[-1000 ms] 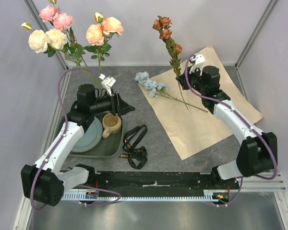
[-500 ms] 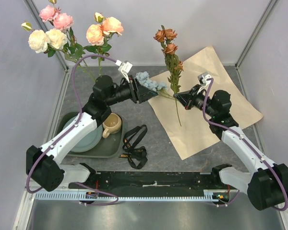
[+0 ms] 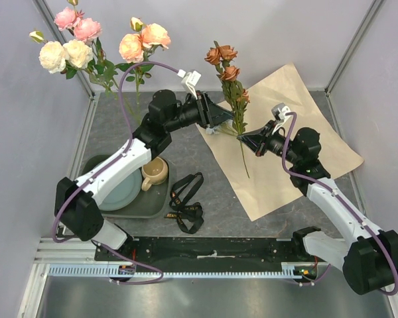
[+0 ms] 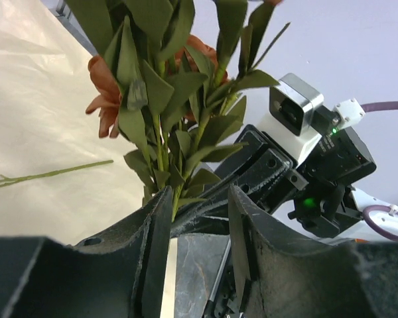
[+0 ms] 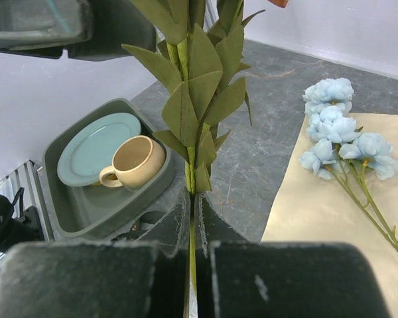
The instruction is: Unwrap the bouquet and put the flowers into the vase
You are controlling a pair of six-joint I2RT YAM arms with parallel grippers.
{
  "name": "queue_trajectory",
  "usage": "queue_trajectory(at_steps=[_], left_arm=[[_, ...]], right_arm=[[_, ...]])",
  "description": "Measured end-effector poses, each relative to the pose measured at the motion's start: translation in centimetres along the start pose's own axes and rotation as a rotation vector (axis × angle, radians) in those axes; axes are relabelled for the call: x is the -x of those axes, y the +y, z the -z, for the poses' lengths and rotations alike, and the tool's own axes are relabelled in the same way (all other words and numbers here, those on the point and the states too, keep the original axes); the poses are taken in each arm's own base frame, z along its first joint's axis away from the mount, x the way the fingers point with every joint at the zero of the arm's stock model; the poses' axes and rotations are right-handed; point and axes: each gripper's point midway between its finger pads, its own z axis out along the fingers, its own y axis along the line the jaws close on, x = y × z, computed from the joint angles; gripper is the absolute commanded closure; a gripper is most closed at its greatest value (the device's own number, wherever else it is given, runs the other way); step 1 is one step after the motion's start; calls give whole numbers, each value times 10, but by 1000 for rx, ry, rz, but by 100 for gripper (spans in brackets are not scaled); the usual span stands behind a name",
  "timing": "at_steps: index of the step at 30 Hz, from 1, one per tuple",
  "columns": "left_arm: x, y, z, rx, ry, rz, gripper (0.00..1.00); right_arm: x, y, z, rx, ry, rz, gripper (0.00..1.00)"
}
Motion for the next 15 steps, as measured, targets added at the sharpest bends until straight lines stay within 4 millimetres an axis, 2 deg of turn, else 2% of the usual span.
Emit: queue_trajectory(at_steps=[5,11,15], left_arm=[[2,-2,-9,-3,3,0,50],[1,-2,-16,5,13,7,55],[2,1,-18,25,12,13,52]], right_arm=[[3,5,2,16,-7,13,100],[4,7,3,22,-9,17,100],[6,8,4,24,-13,21,100]])
